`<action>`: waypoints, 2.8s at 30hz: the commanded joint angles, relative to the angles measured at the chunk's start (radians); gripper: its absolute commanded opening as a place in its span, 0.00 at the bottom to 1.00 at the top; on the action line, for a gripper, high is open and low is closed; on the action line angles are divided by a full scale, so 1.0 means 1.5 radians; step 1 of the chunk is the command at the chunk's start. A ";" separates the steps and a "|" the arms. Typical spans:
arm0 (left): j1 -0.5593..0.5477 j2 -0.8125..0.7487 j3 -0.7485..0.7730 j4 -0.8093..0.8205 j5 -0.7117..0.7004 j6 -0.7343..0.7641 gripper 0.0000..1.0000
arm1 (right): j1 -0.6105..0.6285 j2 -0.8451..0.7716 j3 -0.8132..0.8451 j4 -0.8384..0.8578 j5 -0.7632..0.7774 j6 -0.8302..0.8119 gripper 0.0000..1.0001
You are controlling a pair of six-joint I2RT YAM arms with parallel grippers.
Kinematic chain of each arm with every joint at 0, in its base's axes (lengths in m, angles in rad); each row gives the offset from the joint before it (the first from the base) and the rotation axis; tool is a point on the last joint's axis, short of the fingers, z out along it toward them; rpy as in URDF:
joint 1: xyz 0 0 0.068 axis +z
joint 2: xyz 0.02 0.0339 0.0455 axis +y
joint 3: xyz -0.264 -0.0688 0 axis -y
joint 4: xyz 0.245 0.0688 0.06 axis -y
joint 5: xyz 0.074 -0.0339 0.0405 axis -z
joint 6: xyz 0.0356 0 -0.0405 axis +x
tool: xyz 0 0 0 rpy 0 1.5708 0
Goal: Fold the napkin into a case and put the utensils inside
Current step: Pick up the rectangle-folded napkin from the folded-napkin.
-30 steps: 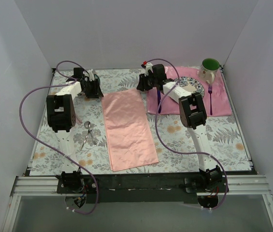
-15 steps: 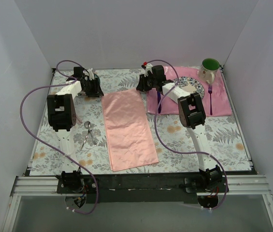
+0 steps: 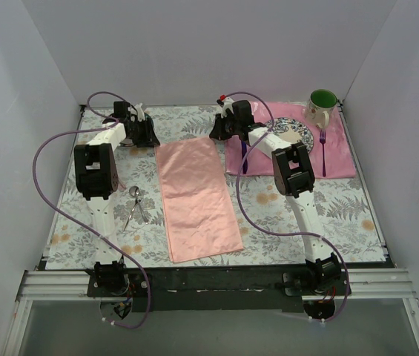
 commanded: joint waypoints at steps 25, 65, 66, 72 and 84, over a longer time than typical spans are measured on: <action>-0.002 -0.004 -0.006 -0.011 0.041 0.036 0.00 | -0.002 0.004 0.016 0.051 -0.084 0.053 0.47; -0.002 -0.026 -0.011 -0.009 0.042 0.065 0.00 | -0.031 0.019 -0.012 0.083 -0.098 0.250 0.15; -0.002 -0.027 -0.011 -0.008 0.043 0.065 0.00 | -0.030 0.019 -0.012 0.083 -0.100 0.249 0.14; -0.002 -0.034 -0.002 -0.008 0.050 0.065 0.00 | -0.033 0.009 -0.006 0.088 -0.106 0.244 0.01; -0.002 -0.163 -0.056 -0.011 0.117 0.131 0.00 | -0.053 -0.101 -0.021 0.047 -0.172 0.179 0.01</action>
